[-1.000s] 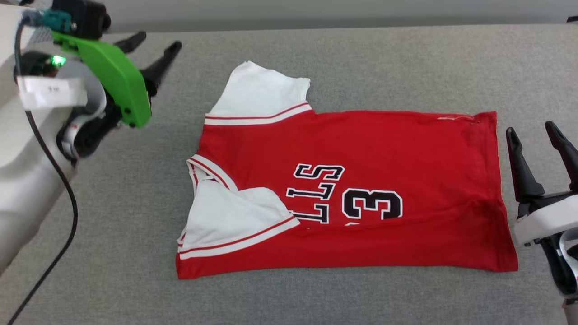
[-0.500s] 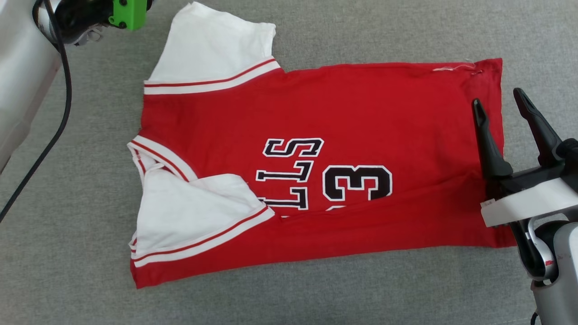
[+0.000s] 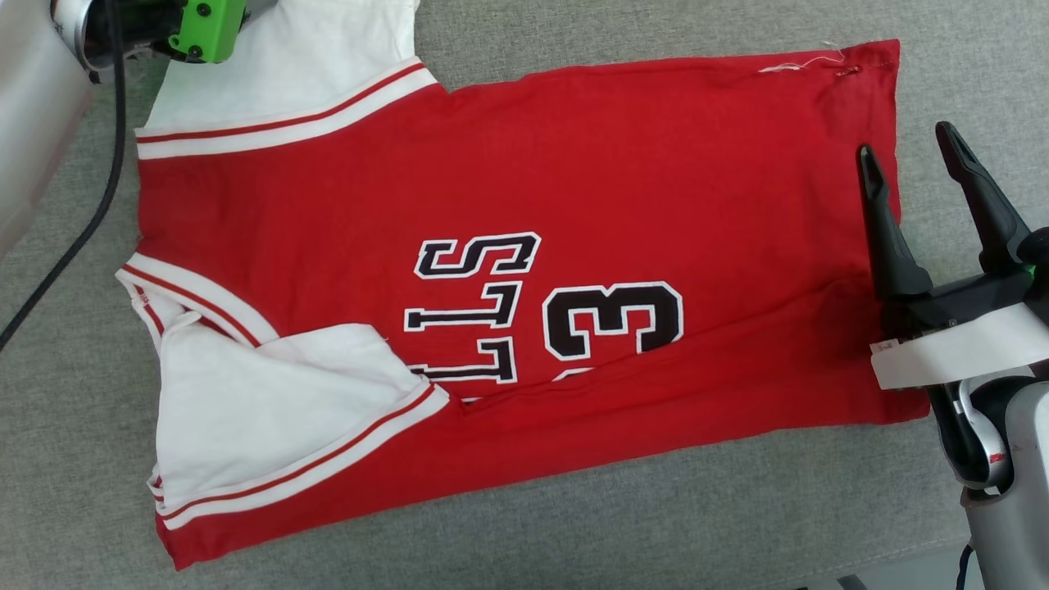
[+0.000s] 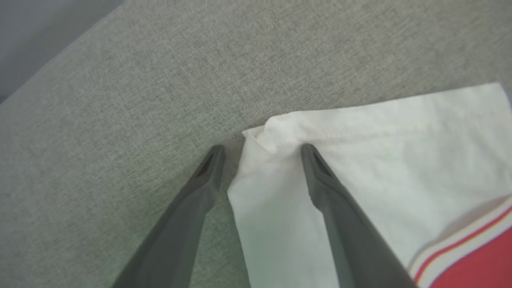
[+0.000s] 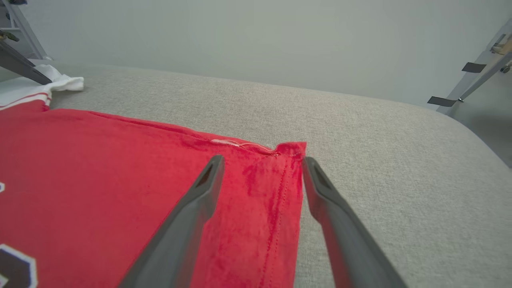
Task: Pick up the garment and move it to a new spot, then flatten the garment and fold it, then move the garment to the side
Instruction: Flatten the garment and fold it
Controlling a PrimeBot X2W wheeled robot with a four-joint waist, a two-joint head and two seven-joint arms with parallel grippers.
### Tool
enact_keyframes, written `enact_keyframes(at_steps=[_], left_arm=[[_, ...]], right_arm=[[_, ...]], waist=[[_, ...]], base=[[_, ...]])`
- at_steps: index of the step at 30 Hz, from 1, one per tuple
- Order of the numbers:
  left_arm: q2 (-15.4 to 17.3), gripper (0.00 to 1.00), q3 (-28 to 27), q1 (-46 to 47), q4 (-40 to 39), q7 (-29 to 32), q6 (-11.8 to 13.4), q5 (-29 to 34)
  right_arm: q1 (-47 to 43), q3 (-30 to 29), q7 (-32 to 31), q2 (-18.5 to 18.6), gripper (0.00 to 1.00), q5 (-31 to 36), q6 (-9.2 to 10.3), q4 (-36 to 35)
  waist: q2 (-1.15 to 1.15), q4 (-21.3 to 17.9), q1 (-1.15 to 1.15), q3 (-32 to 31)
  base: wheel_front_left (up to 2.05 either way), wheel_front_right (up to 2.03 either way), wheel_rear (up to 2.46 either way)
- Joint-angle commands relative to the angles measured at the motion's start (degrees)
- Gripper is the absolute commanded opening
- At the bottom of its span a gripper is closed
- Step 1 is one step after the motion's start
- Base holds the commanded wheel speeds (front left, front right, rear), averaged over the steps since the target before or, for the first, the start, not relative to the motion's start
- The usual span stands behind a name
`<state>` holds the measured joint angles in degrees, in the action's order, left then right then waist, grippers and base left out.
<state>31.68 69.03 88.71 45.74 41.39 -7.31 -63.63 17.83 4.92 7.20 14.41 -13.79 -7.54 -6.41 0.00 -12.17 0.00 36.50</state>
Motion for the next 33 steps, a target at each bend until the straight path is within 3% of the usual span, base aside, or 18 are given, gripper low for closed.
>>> enact_keyframes(at_steps=[1,2,8,12,16,25,29,33], left_arm=[[0.2,1.00,1.2,-1.8,0.4,0.6,-0.2,0.0],[0.4,0.00,1.5,-2.1,0.2,0.5,-0.2,-0.2],[1.1,0.00,2.1,-2.6,-1.7,-3.6,-0.2,-0.4],[1.2,0.00,1.5,-3.0,-3.3,-9.0,-0.2,-1.3],[1.9,0.00,1.7,-4.6,-6.0,-13.6,-0.2,-1.9],[2.6,0.00,1.9,-10.3,-11.7,-24.4,-0.2,-2.5],[2.4,0.00,1.7,-13.0,-12.8,-28.1,-0.2,-2.7],[2.0,0.00,1.3,-14.9,-13.6,-31.3,0.2,-2.7]], right_arm=[[0.8,-0.2,0.5,-0.2,1.00,0.0,0.05,0.2],[0.8,-0.3,0.5,-0.1,1.00,-0.1,0.05,0.3],[2.1,-1.3,-0.3,1.2,1.00,-1.1,0.05,-0.1],[4.5,-2.4,-3.5,4.4,1.00,-2.5,0.05,-0.9],[7.2,-1.5,-11.8,9.6,1.00,-6.1,0.05,-0.6],[14.9,4.7,-37.1,23.4,1.00,-20.9,0.05,4.6],[17.8,7.7,-46.2,26.5,1.00,-26.3,0.05,8.1],[20.9,9.7,-52.1,27.4,1.00,-27.6,0.05,12.1]], waist=[[0.00,-0.7,0.00,0.7],[0.00,-0.6,0.00,0.6],[0.00,0.9,0.00,-1.7],[0.00,2.2,0.00,-4.6],[0.00,4.2,0.00,-7.4],[0.00,8.3,0.00,-11.0],[0.00,9.7,0.00,-11.3],[0.00,11.0,0.00,-10.9]], base=[[0.00,0.00,0.00],[0.00,0.00,0.00],[0.00,0.00,0.00],[0.00,0.00,0.00],[0.00,0.00,0.00],[0.00,0.00,0.00],[0.00,0.00,0.00],[0.00,0.00,0.00]])
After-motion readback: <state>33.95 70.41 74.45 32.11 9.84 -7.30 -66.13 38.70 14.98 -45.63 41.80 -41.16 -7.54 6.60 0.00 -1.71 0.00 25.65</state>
